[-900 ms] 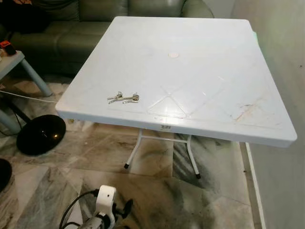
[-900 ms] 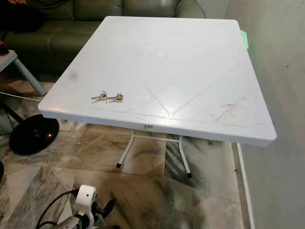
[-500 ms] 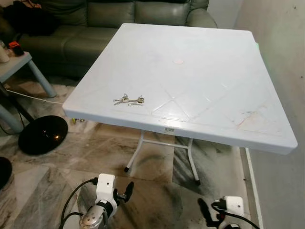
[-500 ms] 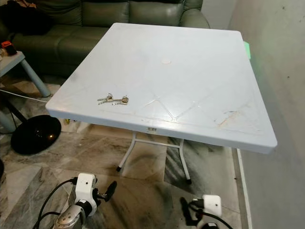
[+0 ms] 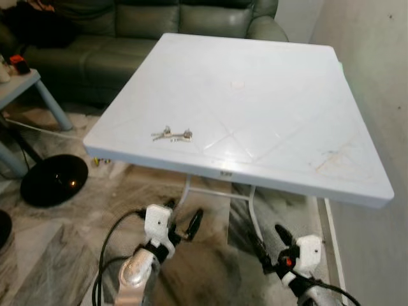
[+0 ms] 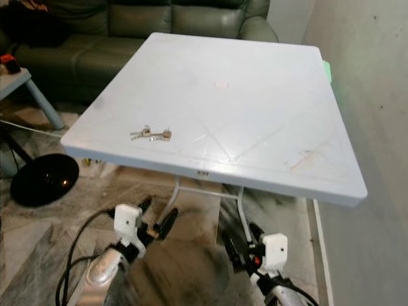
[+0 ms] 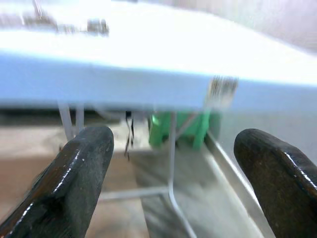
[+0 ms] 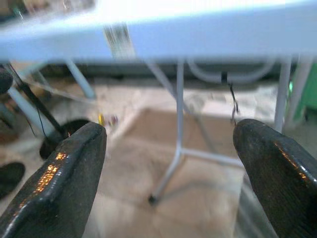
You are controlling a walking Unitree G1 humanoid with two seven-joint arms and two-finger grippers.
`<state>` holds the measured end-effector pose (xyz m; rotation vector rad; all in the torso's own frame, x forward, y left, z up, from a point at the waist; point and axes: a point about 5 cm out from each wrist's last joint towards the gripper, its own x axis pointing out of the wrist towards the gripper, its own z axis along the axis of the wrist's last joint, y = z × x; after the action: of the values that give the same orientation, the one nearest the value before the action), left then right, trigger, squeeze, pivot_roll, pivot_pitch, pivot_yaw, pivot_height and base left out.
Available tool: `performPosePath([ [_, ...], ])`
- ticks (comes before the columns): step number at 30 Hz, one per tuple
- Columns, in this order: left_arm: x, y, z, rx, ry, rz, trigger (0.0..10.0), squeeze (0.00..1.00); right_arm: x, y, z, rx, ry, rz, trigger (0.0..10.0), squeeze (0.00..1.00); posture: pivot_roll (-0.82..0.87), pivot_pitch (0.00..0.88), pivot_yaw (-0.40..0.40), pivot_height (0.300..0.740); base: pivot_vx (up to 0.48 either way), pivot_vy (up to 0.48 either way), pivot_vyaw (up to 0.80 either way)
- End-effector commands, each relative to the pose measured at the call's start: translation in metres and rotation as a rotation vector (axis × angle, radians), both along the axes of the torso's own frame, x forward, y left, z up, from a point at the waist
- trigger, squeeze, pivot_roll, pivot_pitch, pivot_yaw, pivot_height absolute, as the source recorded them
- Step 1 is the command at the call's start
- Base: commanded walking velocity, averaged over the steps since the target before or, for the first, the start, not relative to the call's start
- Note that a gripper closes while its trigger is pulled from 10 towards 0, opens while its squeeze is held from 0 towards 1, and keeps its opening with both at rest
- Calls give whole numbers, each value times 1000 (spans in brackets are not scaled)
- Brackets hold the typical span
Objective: Hang keys on a hook
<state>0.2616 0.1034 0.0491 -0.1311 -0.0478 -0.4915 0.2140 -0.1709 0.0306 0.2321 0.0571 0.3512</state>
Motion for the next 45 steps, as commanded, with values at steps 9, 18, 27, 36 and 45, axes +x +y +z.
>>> performPosePath([
  [9, 8, -9, 31, -43, 5, 85, 10000, 0, 25, 6, 49, 161, -89, -65, 10000, 0, 88, 44, -36, 740, 0, 0, 0],
  [18, 37, -1, 65, -65, -5, 214, 10000, 0, 54, -1, 82, 81, -146, -235, 10000, 0, 87, 38, -24, 740, 0, 0, 0],
  [27, 63, 12, 85, -124, 19, 351, 10000, 0, 66, -1, 89, -28, -176, -291, 10000, 0, 84, 35, 0, 740, 0, 0, 0],
  [36, 76, 12, 92, -112, 51, 511, 10000, 0, 71, 2, 91, -29, -179, -284, 10000, 0, 99, 49, -9, 740, 0, 0, 0],
  [45, 74, 4, 90, -151, 70, 488, 10000, 0, 72, 3, 91, -36, -177, -273, 10000, 0, 107, 56, -25, 740, 0, 0, 0],
])
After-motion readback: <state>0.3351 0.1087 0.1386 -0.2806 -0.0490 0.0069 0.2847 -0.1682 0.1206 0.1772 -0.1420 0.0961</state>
